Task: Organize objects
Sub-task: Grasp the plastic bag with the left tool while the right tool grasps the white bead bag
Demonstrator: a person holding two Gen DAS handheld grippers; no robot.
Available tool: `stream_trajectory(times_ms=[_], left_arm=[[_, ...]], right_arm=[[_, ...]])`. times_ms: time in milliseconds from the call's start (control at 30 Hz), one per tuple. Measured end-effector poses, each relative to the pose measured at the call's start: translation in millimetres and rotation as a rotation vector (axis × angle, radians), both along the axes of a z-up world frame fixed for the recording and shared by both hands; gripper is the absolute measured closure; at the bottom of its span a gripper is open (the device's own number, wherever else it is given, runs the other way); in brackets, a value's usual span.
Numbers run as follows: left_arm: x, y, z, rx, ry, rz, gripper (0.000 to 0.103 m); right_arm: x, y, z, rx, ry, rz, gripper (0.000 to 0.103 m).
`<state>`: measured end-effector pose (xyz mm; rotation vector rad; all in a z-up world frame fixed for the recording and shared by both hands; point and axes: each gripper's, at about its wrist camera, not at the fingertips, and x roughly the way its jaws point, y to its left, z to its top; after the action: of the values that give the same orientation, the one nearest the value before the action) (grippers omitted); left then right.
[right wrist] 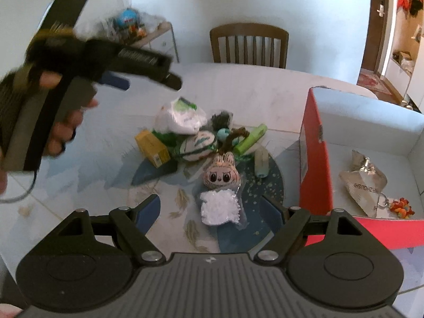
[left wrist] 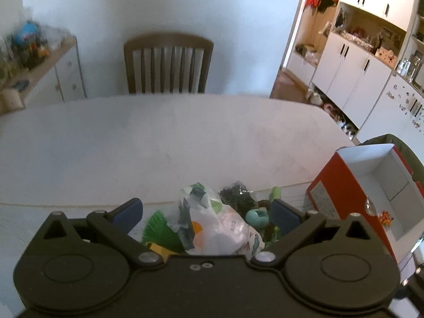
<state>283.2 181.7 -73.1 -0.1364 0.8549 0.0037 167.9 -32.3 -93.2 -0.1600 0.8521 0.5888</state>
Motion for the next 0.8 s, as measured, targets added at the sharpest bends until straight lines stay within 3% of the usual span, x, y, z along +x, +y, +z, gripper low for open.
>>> stream_trajectory(times_ms=[267, 633, 733, 800], left_arm=[[38, 4, -27, -0.033, 0.115, 0.018, 0.001], [52, 6, -60, -0.105, 0.224, 0.048, 0.001], [51, 6, -65, -0.093, 0.231, 0.044, 0.003], [51, 6, -66, -0.093, 0.229, 0.046, 0.010]], right_arm=[[17, 8, -29, -0.046, 0.030, 0.000, 0.021], [35, 20, -60, -0.076, 0.052, 0.009, 0.021], [40, 23, -67, -0.089, 0.056, 0.007, 0.021], [42, 24, -72, -0.097, 0.056, 0.010, 0.021]])
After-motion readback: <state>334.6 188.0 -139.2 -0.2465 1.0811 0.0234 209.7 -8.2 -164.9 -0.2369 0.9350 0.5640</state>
